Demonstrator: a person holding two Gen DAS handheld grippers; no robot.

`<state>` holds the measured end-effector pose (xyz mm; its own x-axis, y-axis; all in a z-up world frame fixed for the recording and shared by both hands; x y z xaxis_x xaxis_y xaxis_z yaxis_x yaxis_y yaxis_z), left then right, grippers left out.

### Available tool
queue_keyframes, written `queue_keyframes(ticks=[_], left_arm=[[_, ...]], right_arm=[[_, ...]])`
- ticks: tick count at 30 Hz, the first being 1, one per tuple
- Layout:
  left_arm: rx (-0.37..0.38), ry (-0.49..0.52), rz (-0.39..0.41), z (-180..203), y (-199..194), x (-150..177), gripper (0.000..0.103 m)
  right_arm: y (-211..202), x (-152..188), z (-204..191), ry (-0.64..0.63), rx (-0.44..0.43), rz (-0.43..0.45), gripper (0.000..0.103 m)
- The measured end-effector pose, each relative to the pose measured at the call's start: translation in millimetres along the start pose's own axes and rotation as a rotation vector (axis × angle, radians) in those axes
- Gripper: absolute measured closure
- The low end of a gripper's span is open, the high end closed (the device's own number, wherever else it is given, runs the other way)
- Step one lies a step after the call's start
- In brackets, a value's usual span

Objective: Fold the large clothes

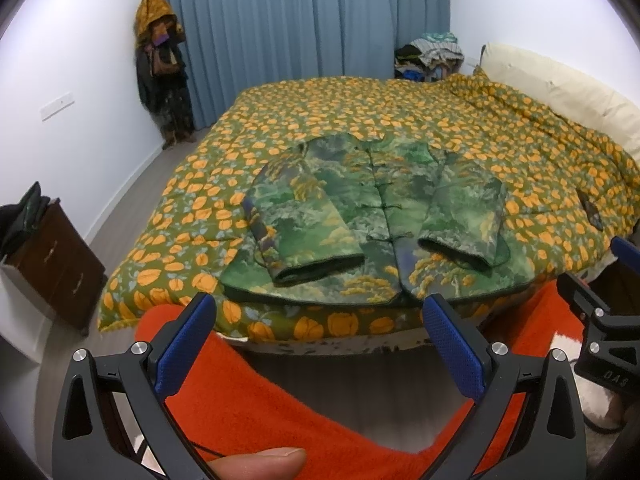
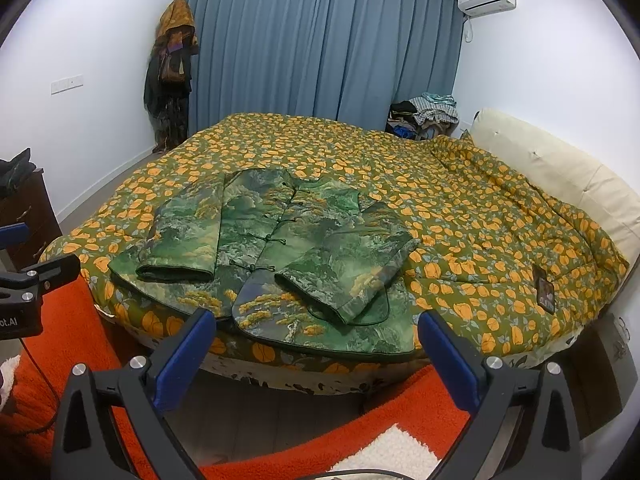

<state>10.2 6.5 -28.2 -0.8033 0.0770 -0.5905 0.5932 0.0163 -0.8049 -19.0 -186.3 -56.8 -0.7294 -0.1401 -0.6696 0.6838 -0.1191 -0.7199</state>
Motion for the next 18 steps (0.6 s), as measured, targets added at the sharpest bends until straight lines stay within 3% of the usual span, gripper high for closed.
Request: queue_keyframes(ticks=[18], left_arm=[[-0.003,0.0,0.001,-0.5,0.1,-0.2,0.0]], right_arm=[[4.2,3.4,4.1,0.003,0.019,-0.026,0.0]])
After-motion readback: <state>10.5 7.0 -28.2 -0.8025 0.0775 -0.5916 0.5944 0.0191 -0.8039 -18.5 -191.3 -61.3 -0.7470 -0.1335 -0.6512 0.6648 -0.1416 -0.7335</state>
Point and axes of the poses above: each gripper's, at about its wrist camera, not at the fingertips, and y roughly the way its jaws point, z to its right, x to its underside, the point moved 2 cm from there along y, roughly the way its jaws point, and after that the axes turned 11 degrees about -z, right-handed, at the moved point
